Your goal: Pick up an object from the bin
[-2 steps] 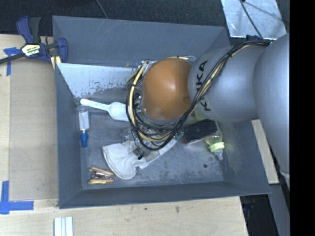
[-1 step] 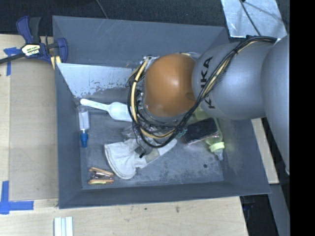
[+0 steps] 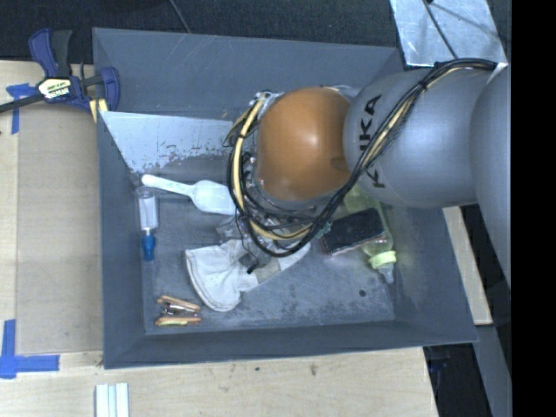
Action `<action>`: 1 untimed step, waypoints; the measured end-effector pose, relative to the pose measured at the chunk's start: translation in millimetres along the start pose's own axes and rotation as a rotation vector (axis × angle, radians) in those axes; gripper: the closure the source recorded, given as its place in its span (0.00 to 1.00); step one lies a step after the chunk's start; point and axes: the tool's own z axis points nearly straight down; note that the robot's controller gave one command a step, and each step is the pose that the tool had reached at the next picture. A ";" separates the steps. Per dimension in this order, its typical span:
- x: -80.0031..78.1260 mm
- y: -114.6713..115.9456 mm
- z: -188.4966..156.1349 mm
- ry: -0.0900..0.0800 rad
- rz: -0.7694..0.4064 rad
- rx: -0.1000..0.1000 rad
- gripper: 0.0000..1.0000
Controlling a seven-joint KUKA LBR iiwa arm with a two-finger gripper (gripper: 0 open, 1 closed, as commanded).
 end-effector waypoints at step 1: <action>-0.1 -0.1 -5.5 -0.003 0.002 0.001 1.00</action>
Offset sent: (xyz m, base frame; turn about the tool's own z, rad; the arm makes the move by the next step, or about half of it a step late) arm 0.0002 -0.0003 0.0004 0.0000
